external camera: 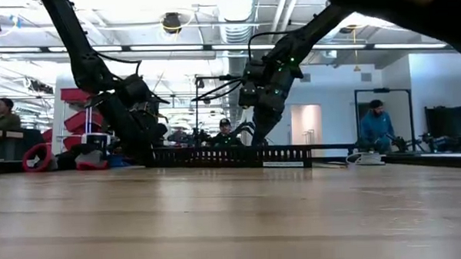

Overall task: Ziptie cables
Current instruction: Close the black cable duct

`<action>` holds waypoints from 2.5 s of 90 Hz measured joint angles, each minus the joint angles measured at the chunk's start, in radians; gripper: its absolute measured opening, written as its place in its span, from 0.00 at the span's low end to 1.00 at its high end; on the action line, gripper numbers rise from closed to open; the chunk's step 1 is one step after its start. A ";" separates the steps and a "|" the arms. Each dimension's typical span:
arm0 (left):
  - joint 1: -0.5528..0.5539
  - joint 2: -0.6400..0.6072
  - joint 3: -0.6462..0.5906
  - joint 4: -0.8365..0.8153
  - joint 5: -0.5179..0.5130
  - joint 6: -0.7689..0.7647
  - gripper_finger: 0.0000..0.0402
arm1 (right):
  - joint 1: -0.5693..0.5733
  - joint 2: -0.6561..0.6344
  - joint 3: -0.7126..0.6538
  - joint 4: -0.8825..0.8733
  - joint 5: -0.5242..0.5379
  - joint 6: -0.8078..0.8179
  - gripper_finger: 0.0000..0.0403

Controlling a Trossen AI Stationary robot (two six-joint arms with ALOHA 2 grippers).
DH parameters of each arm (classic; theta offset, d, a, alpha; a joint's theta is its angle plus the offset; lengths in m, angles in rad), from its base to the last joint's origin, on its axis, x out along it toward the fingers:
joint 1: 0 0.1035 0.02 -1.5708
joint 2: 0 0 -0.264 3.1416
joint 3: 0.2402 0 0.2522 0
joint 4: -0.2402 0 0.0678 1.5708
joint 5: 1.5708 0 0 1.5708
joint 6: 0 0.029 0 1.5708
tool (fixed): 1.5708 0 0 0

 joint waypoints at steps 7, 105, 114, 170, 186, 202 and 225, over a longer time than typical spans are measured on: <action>0.000 0.000 0.000 0.001 0.003 -0.005 0.00 | 0.003 -0.001 0.000 0.004 -0.005 -0.013 0.00; 0.011 0.011 0.078 -0.146 0.202 0.026 0.00 | 0.042 -0.067 -0.019 -0.219 0.261 0.145 0.00; 0.011 0.011 0.077 -0.167 0.220 -0.033 0.00 | 0.042 -0.067 -0.019 -0.208 0.262 0.137 0.00; -0.036 0.074 0.098 -0.128 0.249 -0.098 0.00 | 0.041 -0.041 -0.019 -0.138 0.163 0.100 0.00; -0.036 0.075 0.098 -0.130 0.249 -0.099 0.00 | 0.045 -0.033 0.020 -0.144 0.163 0.082 0.00; -0.037 0.077 0.099 -0.124 0.264 -0.095 0.00 | 0.049 -0.060 0.061 -0.138 0.136 0.089 0.00; -0.037 0.077 0.099 -0.128 0.263 -0.088 0.00 | 0.049 -0.061 0.031 -0.190 0.129 0.100 0.00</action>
